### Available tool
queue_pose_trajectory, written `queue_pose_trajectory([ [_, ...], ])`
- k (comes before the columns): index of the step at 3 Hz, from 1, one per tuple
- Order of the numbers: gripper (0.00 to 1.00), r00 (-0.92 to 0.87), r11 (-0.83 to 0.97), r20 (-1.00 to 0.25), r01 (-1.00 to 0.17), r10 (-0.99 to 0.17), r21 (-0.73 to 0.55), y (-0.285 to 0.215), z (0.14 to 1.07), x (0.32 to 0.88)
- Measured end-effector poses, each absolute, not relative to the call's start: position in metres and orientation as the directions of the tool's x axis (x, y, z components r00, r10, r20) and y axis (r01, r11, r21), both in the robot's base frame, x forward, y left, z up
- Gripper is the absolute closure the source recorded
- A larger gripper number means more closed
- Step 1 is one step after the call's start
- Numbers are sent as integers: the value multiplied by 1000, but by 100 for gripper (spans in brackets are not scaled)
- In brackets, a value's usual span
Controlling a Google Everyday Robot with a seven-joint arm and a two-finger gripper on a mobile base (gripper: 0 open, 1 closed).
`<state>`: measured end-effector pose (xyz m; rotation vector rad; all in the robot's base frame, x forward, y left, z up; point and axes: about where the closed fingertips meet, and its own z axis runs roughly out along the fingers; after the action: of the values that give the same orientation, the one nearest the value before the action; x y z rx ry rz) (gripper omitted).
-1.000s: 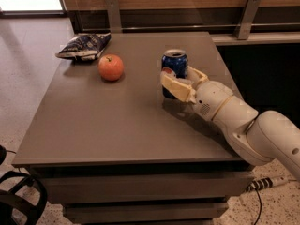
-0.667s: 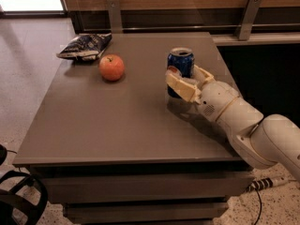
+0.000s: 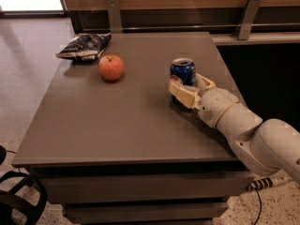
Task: Place pepsi can upright
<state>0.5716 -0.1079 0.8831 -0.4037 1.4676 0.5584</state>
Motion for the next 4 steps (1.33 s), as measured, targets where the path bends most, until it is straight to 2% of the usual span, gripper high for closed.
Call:
queue_pose_trajectory([
  [2,100,-51,836,-996,-542,69,85,-112,873,571],
  [3,100,-93,858,-995,-514,-27,25,-114,877,569],
  [4,86,-89,882,-989,-467,-122,-67,-133,892,565],
])
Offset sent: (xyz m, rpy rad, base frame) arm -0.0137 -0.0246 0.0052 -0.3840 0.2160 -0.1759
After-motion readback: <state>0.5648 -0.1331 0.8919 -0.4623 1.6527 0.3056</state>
